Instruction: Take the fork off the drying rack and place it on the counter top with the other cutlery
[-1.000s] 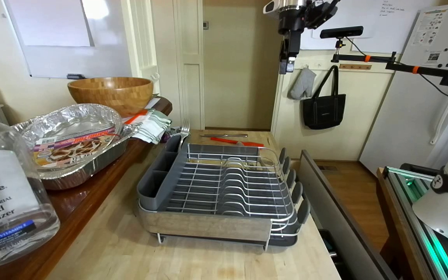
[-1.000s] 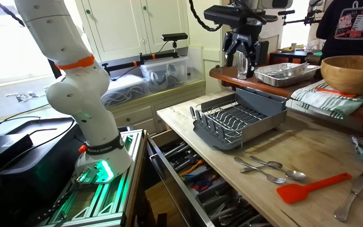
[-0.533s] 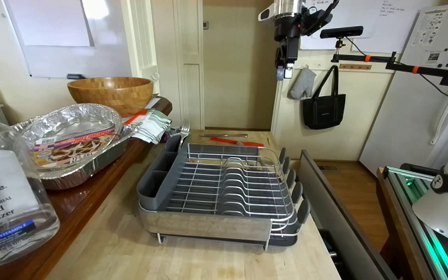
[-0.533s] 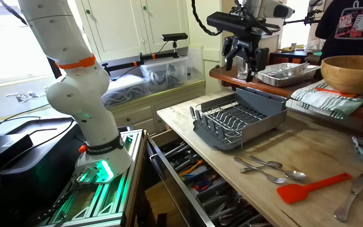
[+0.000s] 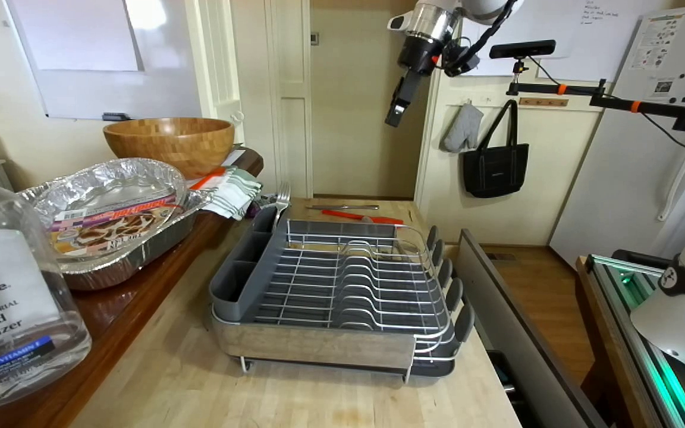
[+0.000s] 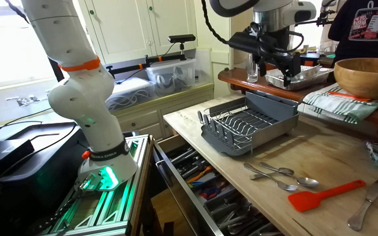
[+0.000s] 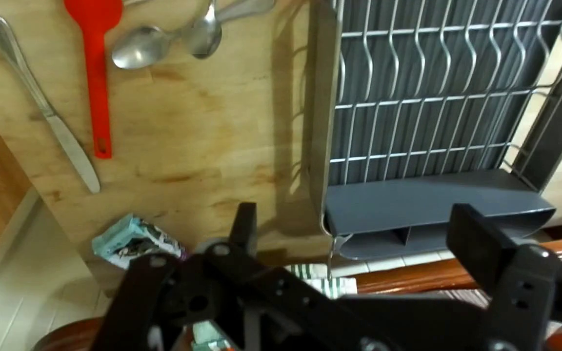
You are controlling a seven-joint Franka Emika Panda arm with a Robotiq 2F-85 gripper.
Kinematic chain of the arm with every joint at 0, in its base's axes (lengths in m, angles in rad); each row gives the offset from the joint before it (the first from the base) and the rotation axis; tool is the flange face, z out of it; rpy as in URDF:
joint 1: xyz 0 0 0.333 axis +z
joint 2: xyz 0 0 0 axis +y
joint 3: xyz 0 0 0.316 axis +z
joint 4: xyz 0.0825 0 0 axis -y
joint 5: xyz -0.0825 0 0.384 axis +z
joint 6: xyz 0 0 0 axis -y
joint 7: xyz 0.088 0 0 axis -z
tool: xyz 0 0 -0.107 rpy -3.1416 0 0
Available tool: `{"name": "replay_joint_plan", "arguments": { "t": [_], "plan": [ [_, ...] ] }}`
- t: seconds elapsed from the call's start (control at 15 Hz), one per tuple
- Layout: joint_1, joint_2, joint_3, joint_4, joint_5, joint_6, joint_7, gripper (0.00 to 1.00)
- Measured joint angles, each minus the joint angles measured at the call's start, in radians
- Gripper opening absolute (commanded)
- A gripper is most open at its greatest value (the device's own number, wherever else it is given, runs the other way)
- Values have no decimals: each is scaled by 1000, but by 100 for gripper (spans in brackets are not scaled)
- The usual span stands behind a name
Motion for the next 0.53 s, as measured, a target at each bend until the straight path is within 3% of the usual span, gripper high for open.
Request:
{"name": "replay_joint_plan", "arguments": {
  "t": [0.27, 0.53],
  "plan": [
    [9, 69, 35, -30, 185, 196, -139, 100],
    [7, 148, 81, -14, 364, 255, -297, 100]
  ]
}}
